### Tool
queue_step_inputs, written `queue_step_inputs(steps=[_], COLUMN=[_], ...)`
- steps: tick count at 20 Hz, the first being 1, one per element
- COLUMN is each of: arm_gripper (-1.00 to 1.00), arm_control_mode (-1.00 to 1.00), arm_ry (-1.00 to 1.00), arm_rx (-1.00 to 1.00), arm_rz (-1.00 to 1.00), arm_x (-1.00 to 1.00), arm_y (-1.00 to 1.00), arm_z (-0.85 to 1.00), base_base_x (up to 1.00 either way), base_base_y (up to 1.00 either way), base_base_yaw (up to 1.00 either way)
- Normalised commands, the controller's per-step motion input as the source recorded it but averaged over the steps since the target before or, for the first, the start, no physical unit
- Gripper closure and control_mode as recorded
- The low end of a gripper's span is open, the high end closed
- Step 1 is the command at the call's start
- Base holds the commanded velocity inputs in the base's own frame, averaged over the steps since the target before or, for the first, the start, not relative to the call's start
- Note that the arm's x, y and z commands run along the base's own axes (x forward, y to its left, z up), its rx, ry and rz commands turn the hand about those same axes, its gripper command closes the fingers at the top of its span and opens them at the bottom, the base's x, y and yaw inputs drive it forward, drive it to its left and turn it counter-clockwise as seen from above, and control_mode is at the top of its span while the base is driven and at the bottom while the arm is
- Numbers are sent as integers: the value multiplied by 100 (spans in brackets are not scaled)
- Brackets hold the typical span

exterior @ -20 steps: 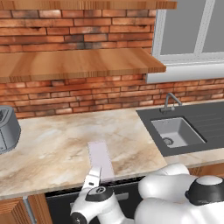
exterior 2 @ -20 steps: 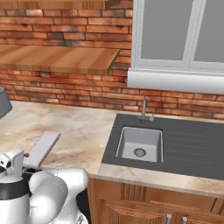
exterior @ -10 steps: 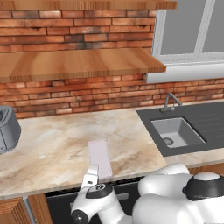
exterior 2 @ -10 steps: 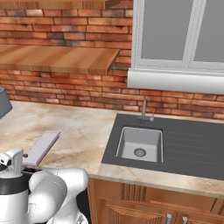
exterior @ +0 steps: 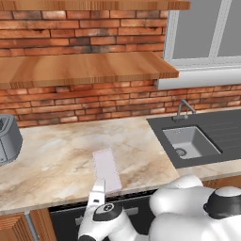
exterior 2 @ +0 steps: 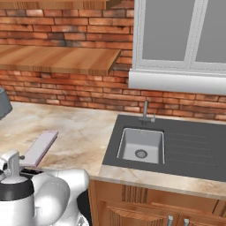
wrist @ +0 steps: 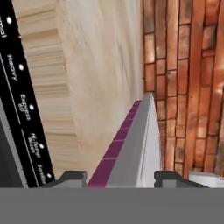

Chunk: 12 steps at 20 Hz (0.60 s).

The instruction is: The ice cube tray has been filled with water. Take the tray and place it in the freezer to make ice. Close the freezer door after placing the tray.

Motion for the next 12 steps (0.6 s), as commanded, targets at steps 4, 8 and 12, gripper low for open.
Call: queue_step_inputs(steps=[4, 8, 12], arm_gripper=[100, 100, 100], arm_control_mode=[-100, -100, -100], arm_ry=[-19, -8, 1], arm_rx=[-12, -5, 0], arm_rz=[1, 0, 0], arm_x=[-49, -33, -5], arm_y=[0, 0, 0], arm_z=[98, 100, 88], base_base_x=[0, 0, 0], base_base_y=[0, 0, 0], base_base_yaw=[0, 0, 0])
